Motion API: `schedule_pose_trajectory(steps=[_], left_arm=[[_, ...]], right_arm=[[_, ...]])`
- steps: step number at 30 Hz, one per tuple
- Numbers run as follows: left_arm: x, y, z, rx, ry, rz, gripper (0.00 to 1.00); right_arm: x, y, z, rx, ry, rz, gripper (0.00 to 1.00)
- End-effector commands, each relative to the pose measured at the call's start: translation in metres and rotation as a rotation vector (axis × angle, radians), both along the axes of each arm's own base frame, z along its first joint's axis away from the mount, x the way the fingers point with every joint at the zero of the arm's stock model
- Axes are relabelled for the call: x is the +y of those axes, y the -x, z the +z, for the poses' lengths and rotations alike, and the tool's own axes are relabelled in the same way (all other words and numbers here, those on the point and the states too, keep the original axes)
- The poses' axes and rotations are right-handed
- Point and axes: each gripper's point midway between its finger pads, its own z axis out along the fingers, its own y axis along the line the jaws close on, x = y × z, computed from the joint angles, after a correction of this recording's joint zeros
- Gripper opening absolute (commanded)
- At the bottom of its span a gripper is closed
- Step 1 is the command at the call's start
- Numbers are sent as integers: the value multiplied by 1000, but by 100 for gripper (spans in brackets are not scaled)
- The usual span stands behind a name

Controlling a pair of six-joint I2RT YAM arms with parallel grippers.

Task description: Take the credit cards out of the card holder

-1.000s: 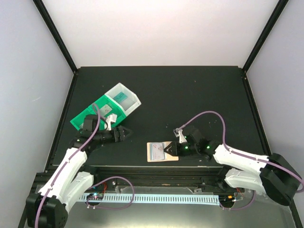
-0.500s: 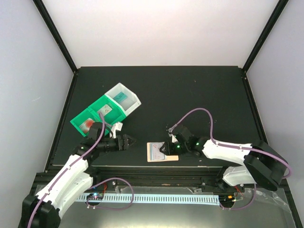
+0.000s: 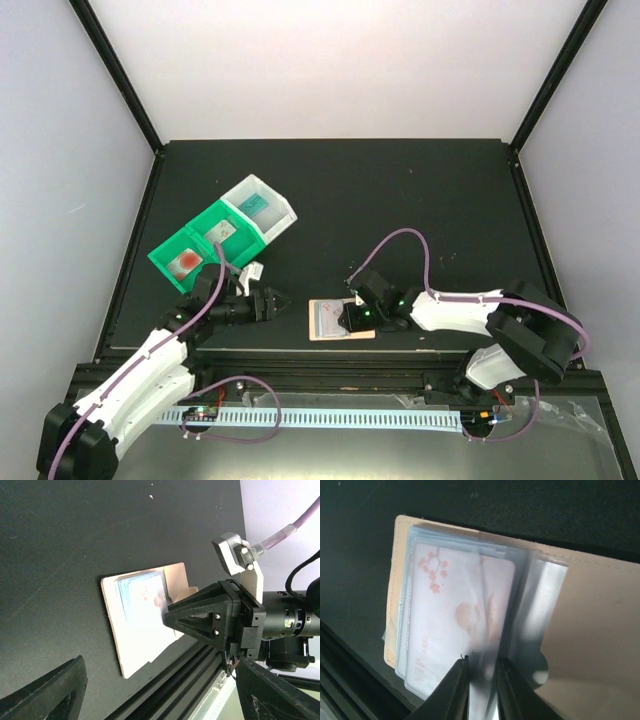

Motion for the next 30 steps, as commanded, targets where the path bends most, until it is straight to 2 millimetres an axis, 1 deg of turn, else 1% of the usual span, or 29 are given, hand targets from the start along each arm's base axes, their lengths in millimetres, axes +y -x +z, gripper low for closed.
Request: schedule_pose_trajectory(steps=[1, 5, 12, 19, 21, 23, 25, 30], left_arm=[[-8, -5, 8, -23, 49, 21, 83], [-18, -6, 14, -36, 96, 18, 84], [-26, -6, 5, -14, 117, 36, 89], [-32, -7, -5, 3, 121, 56, 91], [-34, -7, -11, 15, 104, 63, 91], [-39, -4, -16, 35, 102, 54, 91], [-44, -4, -16, 39, 116, 46, 92], [-48, -3, -24, 54, 99, 50, 92]], right_arm=[[-7, 0, -13, -27, 68, 3, 12], [-6, 3, -16, -21, 37, -2, 7], [6, 14, -18, 45, -103, -25, 1], [17, 20, -16, 120, -217, -66, 1], [20, 20, -14, 130, -245, -78, 1], [22, 20, -14, 143, -266, -90, 1], [23, 20, -13, 149, -278, -99, 1], [21, 20, -12, 146, -281, -110, 1]])
